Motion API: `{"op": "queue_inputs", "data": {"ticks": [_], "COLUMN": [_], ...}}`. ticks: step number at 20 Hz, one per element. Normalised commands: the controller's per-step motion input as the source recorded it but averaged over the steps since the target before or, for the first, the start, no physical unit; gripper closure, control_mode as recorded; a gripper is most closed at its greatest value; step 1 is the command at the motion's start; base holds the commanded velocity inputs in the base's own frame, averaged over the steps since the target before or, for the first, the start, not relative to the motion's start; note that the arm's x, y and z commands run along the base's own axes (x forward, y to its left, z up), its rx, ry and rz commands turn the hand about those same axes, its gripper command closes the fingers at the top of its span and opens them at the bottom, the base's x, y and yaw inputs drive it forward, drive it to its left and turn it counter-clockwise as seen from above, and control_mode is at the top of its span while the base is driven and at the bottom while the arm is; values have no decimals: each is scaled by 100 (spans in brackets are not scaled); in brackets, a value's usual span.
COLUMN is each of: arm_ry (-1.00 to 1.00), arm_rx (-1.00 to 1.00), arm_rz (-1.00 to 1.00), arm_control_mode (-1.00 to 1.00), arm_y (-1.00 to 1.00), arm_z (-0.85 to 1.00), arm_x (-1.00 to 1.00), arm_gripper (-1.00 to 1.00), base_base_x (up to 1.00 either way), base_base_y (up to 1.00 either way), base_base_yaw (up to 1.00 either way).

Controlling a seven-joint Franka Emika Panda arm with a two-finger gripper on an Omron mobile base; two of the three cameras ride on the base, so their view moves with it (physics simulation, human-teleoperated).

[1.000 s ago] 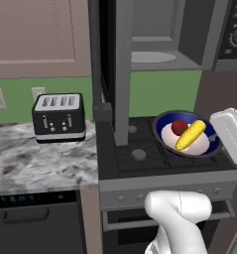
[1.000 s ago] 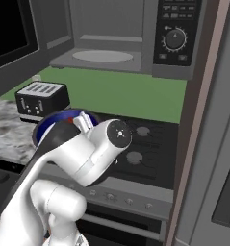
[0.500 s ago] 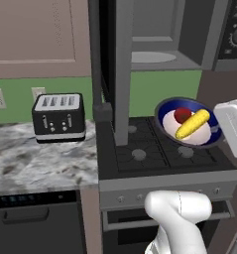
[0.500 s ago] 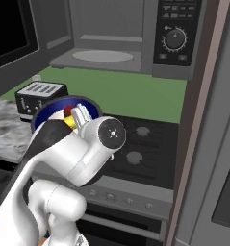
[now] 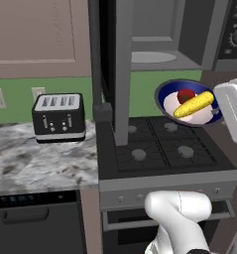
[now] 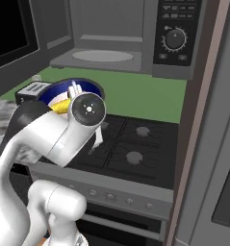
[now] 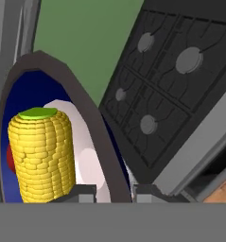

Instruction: Place the bowl containing the corn and tomato in the microwave. Close the microwave door and press the start button to microwave the meal.

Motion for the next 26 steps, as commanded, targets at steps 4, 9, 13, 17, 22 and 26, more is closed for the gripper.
{"op": "queue_inputs", "data": {"ticks": [4, 9, 13, 17, 22, 26], "arm_ry": [0, 0, 0, 0, 0, 0], "arm_rx": [2, 6, 5, 3, 2, 2], "arm_rz": [-17, -17, -15, -10, -6, -4], "arm_control_mode": [-100, -100, -100, -100, -100, -100], "arm_y": [3, 1, 0, 6, 9, 8], "arm_z": [52, 48, 49, 47, 34, 17], "arm_x": [30, 33, 29, 35, 44, 47], "arm_gripper": [100, 100, 100, 100, 100, 100], "base_base_x": [0, 0, 0, 0, 0, 0], "base_base_y": [0, 0, 0, 0, 0, 0], "base_base_yaw": [0, 0, 0, 0, 0, 0]}}
